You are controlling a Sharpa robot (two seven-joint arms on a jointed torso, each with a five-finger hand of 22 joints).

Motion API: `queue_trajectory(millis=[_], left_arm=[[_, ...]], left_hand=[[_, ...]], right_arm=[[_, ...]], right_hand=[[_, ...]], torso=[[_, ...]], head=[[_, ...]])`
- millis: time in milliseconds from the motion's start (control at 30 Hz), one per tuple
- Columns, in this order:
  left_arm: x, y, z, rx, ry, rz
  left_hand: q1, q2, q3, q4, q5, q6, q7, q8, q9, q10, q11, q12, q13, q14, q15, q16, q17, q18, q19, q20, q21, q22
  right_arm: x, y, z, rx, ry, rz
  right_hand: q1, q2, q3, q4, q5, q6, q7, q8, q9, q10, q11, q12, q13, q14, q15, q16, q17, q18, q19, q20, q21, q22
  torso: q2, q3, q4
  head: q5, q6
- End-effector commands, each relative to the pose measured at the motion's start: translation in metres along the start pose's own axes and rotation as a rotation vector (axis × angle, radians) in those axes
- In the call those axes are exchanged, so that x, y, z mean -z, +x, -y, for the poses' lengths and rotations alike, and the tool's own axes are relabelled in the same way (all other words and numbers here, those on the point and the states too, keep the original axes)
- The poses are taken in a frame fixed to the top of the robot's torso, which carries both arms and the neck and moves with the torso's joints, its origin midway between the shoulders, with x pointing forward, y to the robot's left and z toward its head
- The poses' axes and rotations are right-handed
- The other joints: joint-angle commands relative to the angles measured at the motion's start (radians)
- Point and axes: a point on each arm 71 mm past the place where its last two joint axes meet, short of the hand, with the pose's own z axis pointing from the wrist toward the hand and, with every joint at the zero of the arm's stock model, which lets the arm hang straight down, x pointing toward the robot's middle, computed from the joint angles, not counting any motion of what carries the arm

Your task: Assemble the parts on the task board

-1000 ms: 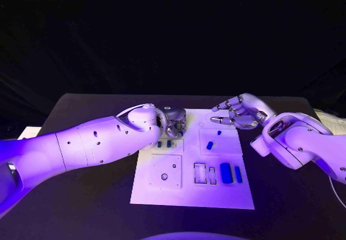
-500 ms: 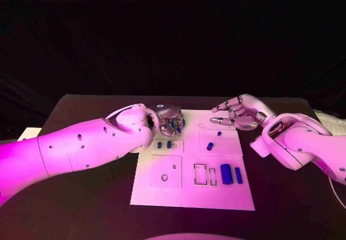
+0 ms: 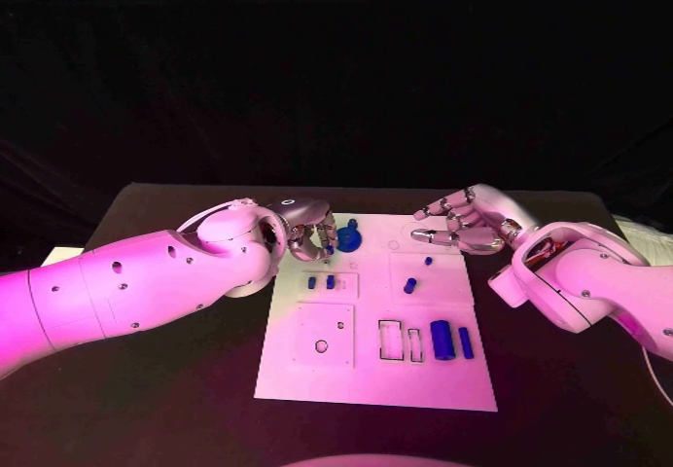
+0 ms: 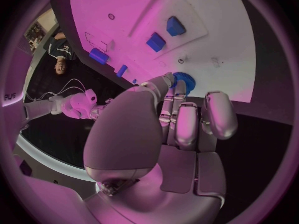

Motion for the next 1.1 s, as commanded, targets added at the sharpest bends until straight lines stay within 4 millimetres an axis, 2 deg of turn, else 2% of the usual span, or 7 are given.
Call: queue_trajectory(millis=[33,400,1100], left_arm=[[0.001,0.001,-0.004,0.016,-0.024,-0.031],[-0.001,0.005,-0.013,0.010,-0.054,-0.068],[-0.005,0.013,-0.009,0.009,-0.047,-0.098]], left_hand=[[-0.010,-0.005,0.006,0.001,-0.002,0.006,-0.001,-0.006,-0.002,0.009,0.001,-0.007,0.001,0.027,-0.006,0.005,-0.001,-0.019,0.009,0.000,0.005,0.019],[-0.017,-0.007,0.006,0.001,-0.003,0.007,-0.002,-0.008,-0.002,0.011,0.001,-0.010,0.001,0.027,-0.006,0.005,-0.004,-0.019,0.008,0.001,0.005,0.019],[-0.022,-0.007,0.007,0.000,-0.003,0.009,-0.003,-0.009,-0.003,0.014,0.000,-0.012,0.001,0.026,-0.006,0.005,-0.006,-0.019,0.007,0.001,0.004,0.020]], right_arm=[[0.000,0.001,-0.001,0.003,-0.011,-0.012],[0.000,0.002,-0.001,0.002,-0.012,-0.014],[-0.001,0.003,-0.002,0.001,-0.014,-0.016]], right_hand=[[-0.003,0.008,-0.005,-0.001,0.007,0.008,0.000,0.001,0.000,-0.007,-0.001,0.006,-0.001,0.070,-0.004,-0.003,0.096,0.008,-0.001,-0.002,-0.005,0.001],[-0.003,0.008,-0.005,-0.001,0.007,0.008,0.000,0.001,0.000,-0.007,-0.001,0.006,-0.001,0.070,-0.004,-0.003,0.096,0.008,-0.001,-0.002,-0.005,0.001],[-0.002,0.012,-0.006,-0.001,0.008,0.008,0.000,0.001,0.000,-0.007,-0.001,0.006,-0.001,0.070,-0.005,-0.003,0.095,0.008,0.000,-0.002,-0.005,0.002]], torso=[[0.001,-0.0002,-0.0008],[0.001,-0.0003,-0.0016],[0.001,0.0003,-0.0021]], head=[[0.001,-0.001],[0.004,-0.005],[0.003,-0.005]])
